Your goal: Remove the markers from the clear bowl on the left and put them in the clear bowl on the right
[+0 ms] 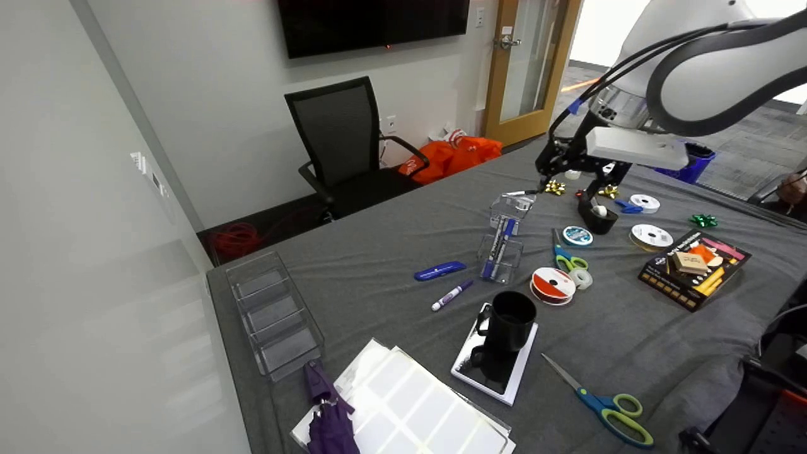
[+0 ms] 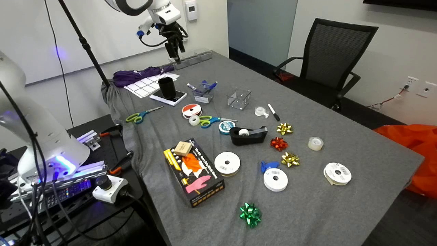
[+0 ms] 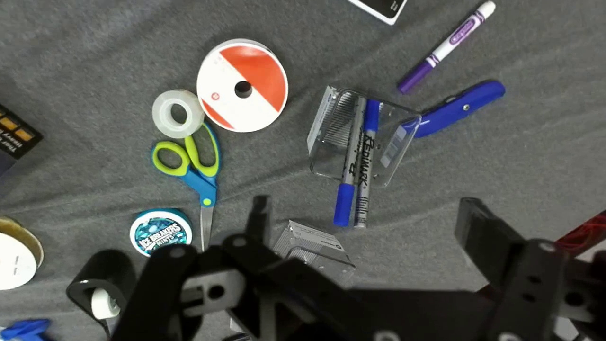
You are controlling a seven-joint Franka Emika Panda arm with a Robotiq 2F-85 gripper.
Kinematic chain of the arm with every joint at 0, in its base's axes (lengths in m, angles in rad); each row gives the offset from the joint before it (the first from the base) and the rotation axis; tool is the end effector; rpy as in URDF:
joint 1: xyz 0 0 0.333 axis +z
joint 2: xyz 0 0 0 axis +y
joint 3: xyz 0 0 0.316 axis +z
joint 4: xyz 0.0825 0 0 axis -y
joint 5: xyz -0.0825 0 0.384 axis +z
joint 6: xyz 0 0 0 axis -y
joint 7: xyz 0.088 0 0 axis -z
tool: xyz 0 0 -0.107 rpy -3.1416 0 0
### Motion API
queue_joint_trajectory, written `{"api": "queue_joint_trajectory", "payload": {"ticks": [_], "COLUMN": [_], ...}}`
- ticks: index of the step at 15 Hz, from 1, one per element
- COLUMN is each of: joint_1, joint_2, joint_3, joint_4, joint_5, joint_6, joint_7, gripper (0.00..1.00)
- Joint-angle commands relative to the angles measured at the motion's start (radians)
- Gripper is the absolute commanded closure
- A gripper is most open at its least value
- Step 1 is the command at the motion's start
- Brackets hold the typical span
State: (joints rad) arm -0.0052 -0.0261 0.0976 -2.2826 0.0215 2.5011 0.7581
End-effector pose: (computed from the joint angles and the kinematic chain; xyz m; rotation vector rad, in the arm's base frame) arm 0.5327 0.0493 0.3892 -2.8388 1.0059 -0.3293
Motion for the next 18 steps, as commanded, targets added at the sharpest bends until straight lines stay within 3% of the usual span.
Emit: {"api": "queue_joint_trajectory", "payload": {"ticks": [1, 13, 18], "joint_1": [0.022, 0.156, 0.237], "joint_2": [0.135, 0.414, 0.512], "joint_3": [-0.019, -0.144, -0.254], "joint_4": [0.087, 0.323, 0.415], "joint_5": [-0.036, -0.074, -0.232], "joint_6": [0.068, 0.107, 0.112], "joint_7": [0.109, 0.398, 0.579], "gripper": [0.00, 0.00, 0.00]}}
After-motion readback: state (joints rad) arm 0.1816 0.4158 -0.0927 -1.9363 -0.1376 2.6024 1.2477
